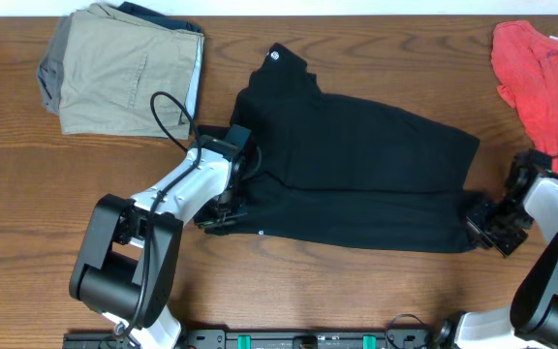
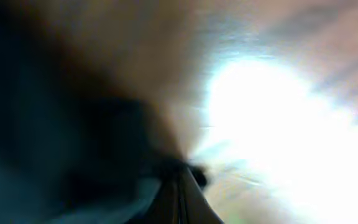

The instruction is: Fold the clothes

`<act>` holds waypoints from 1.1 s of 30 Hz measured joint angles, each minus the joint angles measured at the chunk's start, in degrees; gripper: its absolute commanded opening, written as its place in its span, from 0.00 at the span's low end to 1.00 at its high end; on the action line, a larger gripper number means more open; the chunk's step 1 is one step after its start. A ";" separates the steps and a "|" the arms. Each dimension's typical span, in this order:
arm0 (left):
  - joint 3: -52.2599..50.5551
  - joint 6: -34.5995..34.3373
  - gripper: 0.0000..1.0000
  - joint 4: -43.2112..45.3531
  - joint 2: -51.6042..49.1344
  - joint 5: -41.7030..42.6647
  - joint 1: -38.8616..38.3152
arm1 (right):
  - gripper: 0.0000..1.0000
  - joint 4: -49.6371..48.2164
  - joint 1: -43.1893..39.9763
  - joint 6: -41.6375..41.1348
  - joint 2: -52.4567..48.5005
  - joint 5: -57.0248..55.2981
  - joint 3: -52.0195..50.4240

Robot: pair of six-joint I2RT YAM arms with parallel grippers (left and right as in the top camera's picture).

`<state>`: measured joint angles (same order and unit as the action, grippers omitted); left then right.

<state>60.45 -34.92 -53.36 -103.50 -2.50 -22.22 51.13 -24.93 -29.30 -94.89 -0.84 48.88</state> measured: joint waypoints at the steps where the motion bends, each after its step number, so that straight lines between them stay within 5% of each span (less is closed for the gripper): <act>1: 0.00 -0.09 0.06 -0.83 0.00 -0.04 0.00 | 0.01 0.35 -0.61 -0.02 0.00 -0.15 0.00; 15: -0.13 -3.26 0.07 -9.81 6.25 2.29 -3.08 | 0.03 11.63 -7.13 0.44 5.05 -0.90 2.86; 16: -0.13 -3.13 0.25 -9.20 8.57 2.36 -3.69 | 0.12 12.17 -7.39 1.75 6.71 -0.09 4.28; 18: -0.11 -1.79 0.86 -7.06 13.31 2.51 -4.35 | 0.53 12.35 -7.78 5.90 10.10 3.58 8.11; 19: -0.11 -1.16 1.00 -5.68 15.32 2.56 -4.42 | 0.69 12.50 -7.87 7.76 11.26 5.57 9.77; 20: -0.11 -0.15 0.98 -3.74 17.35 2.58 -4.31 | 0.84 12.92 -7.89 10.27 12.68 8.68 12.00; 22: 0.28 2.45 0.98 -0.39 20.13 2.58 -3.78 | 0.92 13.60 -7.87 13.29 14.62 13.31 15.02; 33: 26.10 20.13 0.98 7.78 13.11 9.20 7.17 | 0.94 13.94 -0.50 18.73 16.28 20.83 17.90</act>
<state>86.54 -14.79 -45.58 -90.39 6.70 -15.05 65.08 -25.43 -10.57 -78.61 19.99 66.78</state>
